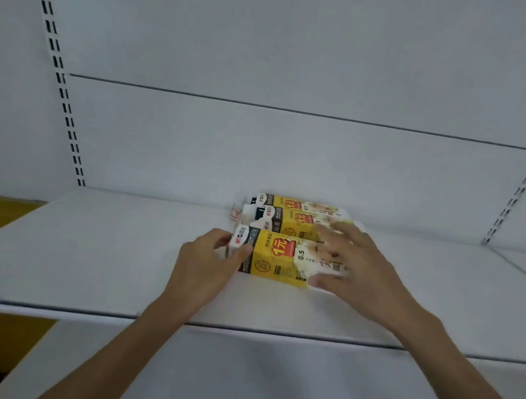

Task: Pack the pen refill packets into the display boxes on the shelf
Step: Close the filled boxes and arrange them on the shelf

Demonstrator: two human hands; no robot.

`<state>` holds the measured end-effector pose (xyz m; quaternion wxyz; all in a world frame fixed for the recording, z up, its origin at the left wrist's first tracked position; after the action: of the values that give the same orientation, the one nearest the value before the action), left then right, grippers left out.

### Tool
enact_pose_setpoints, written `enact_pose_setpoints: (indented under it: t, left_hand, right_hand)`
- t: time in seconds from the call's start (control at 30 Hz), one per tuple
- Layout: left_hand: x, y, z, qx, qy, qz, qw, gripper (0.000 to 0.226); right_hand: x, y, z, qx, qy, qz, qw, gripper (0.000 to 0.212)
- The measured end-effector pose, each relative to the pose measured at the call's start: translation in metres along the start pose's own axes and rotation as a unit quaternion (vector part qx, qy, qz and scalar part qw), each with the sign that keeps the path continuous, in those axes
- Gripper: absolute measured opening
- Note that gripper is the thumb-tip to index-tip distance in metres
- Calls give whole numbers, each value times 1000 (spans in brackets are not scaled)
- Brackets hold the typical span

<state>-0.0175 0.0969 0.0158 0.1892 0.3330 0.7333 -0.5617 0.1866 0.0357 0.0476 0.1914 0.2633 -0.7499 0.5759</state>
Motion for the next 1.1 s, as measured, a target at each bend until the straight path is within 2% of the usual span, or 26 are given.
enact_pose_setpoints:
  t: [0.1, 0.2, 0.3, 0.4, 0.53, 0.67, 0.73, 0.77, 0.83, 0.9, 0.93, 1.03, 1.1]
  left_hand:
    - [-4, 9, 6, 1, -10, 0, 1000, 41]
    - [-9, 13, 10, 13, -45, 61, 997, 53]
    - [-18, 18, 14, 14, -39, 61, 997, 33]
    - [-17, 15, 11, -34, -41, 38, 998, 29]
    - [-15, 5, 6, -76, -42, -33, 996, 41]
    - [-10, 5, -4, -73, -43, -77, 993, 47]
    - [-5, 12, -10, -53, -47, -73, 995, 57]
    - [-3, 15, -12, -44, -46, -68, 996, 65]
    - [-3, 18, -14, -36, -34, -53, 997, 76]
    - [-8, 19, -14, -34, -9, -46, 998, 80]
    - [-12, 19, -14, -33, 11, -48, 998, 79]
    - [-23, 23, -9, -23, 80, -90, 992, 66]
    - [-26, 26, -7, -14, 99, -126, 987, 57]
  right_hand:
    - [-14, -13, 15, -93, 43, -36, 994, 80]
    - [-23, -14, 19, -117, 60, -85, 988, 74]
    - [-32, -9, 13, -94, 98, -144, 980, 62]
    - [-36, -6, 4, -92, 96, -165, 977, 53]
    - [-36, -5, -12, -80, 87, -177, 977, 60]
    - [-39, 0, -21, -45, 65, -204, 976, 64]
    - [-48, -2, -25, -27, 64, -203, 977, 59]
    - [-53, -8, -26, -32, 65, -205, 976, 49]
    - [-65, -31, -34, -101, 53, -192, 975, 24]
    - [-77, -55, -43, -187, 22, -138, 972, 24]
    - [-81, -56, -51, -180, 11, -113, 977, 30]
    - [-90, -28, -72, -31, 9, -91, 995, 55]
    - [-93, -20, -80, -8, -7, -62, 998, 60]
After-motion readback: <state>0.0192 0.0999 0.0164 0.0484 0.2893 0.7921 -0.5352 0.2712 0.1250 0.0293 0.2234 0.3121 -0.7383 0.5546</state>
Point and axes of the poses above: each hand's wrist, its own z-axis away from the middle knuckle, its own y-axis out of the palm, x = y × z, the point moved 7 cm from there along -z, towards the middle knuckle, and after that the axes turned 14 degrees about -z, right-handed, at the moved point
